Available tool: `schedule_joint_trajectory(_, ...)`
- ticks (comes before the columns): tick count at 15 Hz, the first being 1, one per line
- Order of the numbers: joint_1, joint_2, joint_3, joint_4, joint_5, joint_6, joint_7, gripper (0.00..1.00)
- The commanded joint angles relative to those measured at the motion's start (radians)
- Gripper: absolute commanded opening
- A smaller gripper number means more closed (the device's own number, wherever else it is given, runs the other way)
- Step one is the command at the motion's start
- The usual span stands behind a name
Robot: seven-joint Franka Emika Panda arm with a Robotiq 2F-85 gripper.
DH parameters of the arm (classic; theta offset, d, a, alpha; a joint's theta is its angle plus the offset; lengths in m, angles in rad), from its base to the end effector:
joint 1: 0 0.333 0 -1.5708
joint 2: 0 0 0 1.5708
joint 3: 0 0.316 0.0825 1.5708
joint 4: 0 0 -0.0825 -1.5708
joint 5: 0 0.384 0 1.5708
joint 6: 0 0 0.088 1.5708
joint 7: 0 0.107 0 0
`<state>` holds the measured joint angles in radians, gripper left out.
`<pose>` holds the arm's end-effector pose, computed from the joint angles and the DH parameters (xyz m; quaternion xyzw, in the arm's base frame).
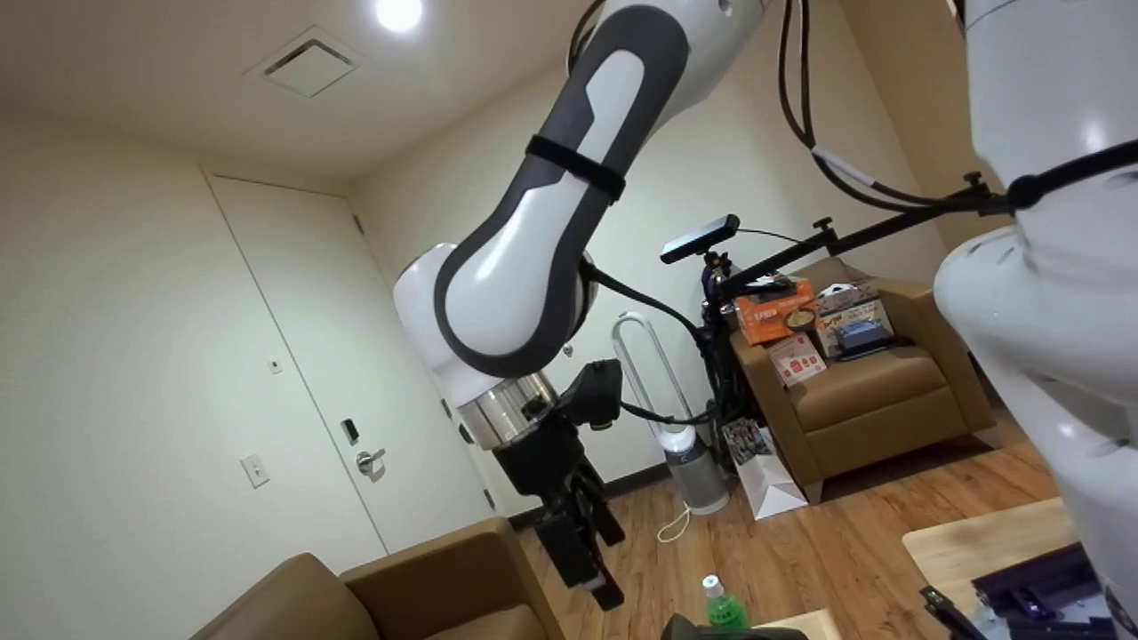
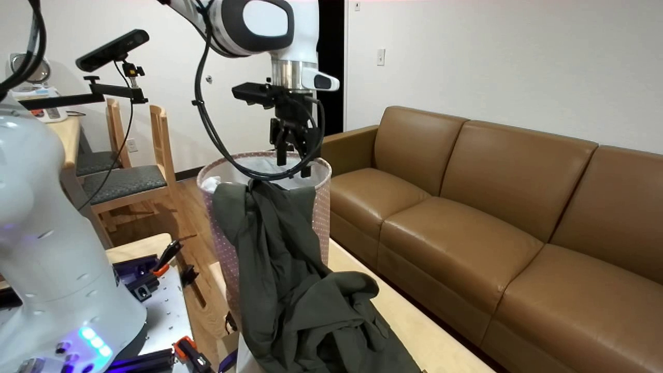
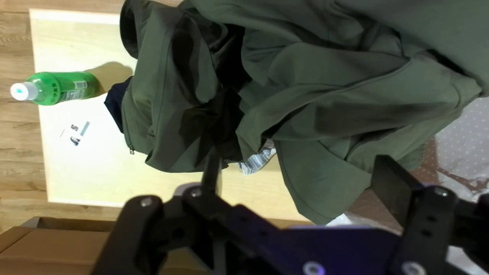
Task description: Remove three things from the carrier bag and put them on the table
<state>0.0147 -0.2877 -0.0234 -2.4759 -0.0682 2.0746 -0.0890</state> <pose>0.4256 -0.0071 0.3881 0.9963 0.0588 -0.0579 0.0228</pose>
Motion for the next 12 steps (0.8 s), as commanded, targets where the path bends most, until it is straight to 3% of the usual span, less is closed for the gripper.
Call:
schedule_joint_trajectory(1, 0.029, 0.063, 0.007, -0.009, 0.056, 0.031, -0.065, 1.00)
schedule_joint_trajectory(7, 0.073, 0.103, 0.060, -0.045, 0.003, 0.012, -0.117, 1.00)
schedule_joint_trajectory(12, 0.076, 0.090, 0.078, -0.113, -0.010, 0.014, -0.078, 1.00)
